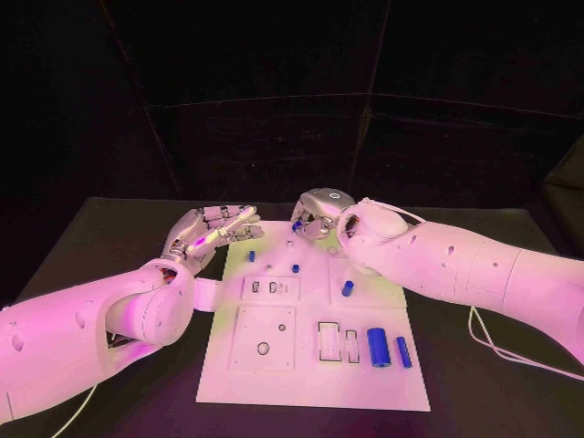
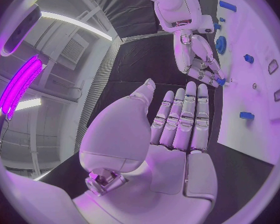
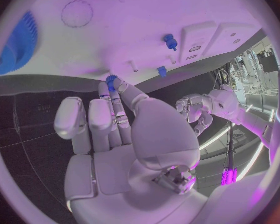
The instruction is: Assemble the parts on the task board
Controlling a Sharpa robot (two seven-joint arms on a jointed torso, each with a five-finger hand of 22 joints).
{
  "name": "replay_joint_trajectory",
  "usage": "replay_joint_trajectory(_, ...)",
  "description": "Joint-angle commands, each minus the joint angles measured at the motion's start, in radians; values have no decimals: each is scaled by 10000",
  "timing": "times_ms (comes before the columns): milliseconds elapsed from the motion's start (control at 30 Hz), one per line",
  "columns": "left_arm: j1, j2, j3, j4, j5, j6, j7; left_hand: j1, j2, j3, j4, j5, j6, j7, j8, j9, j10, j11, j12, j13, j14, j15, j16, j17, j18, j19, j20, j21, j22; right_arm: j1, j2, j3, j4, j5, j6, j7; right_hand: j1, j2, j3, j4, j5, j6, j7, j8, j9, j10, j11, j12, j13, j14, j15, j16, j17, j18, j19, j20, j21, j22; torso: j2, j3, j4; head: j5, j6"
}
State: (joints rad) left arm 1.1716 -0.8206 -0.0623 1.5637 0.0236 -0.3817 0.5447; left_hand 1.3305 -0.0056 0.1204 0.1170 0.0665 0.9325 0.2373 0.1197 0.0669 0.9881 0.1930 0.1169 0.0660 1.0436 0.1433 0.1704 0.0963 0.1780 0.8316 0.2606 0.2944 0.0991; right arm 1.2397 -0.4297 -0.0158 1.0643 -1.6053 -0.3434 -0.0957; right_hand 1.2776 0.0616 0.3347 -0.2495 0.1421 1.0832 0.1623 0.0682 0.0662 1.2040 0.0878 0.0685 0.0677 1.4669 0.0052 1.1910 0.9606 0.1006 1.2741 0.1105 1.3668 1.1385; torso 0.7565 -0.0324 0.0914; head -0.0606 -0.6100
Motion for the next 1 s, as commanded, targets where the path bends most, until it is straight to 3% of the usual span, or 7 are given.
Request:
replay_joint_trajectory(33,21,10,11,26,-5,149,64,27,67,-6,-70,56,-61,89,-63,-10,-77,-4,-38,-11,-21,47,-52,-9,58,62,-11,-50,-13,8,47,0,-31,-47,332,-140,-31,-126,38,49,-13,-4,12,-35,11,-33,31,-42,-14,140,13,57,11,-86,7,52,53,23,11,-1,-15,16,-3)
replay_joint_trajectory(200,23,11,11,21,-5,158,60,27,67,-6,-70,56,-61,89,-63,-10,-77,-4,-38,-11,-21,47,-52,-9,58,62,-11,-50,-13,8,103,0,-74,-76,321,-196,-53,-160,60,78,-17,-30,14,-42,8,-63,37,-48,-18,129,17,46,-23,-84,-3,56,53,18,15,-7,-13,19,0)
replay_joint_trajectory(600,26,24,11,-7,-5,183,18,29,67,-5,-75,56,-61,89,-64,-10,-77,-3,-39,-11,-21,47,-54,-9,58,63,-11,-51,-14,8,199,-1,-129,-88,258,-108,-174,-490,288,320,-53,-426,97,-71,-16,-503,144,-72,-44,6,108,-124,-389,-26,-251,129,-77,-255,25,-15,-7,47,-8)
replay_joint_trajectory(767,28,18,11,-13,-5,200,-10,40,69,2,-96,54,-66,92,-69,-10,-81,-1,-47,-10,-26,49,-63,-12,57,63,-10,-58,-22,8,171,-2,-131,-67,58,-119,-295,-991,8,612,-57,-1532,251,-83,-34,-1690,377,-71,-59,-278,309,-808,-1419,211,-1115,275,-717,-1427,33,-15,-31,67,20)
replay_joint_trajectory(1000,31,-24,11,-16,-5,173,-41,49,74,10,-117,55,-75,97,-76,-10,-91,4,-58,-11,-42,56,-79,-17,55,57,-7,-69,-31,8,-264,-1,285,85,-427,-145,-98,-1145,-526,914,-49,-2033,304,-60,-6,-2178,432,95,-29,-337,357,-1084,-1835,298,-1384,313,-1044,-1916,33,2,-69,59,56)
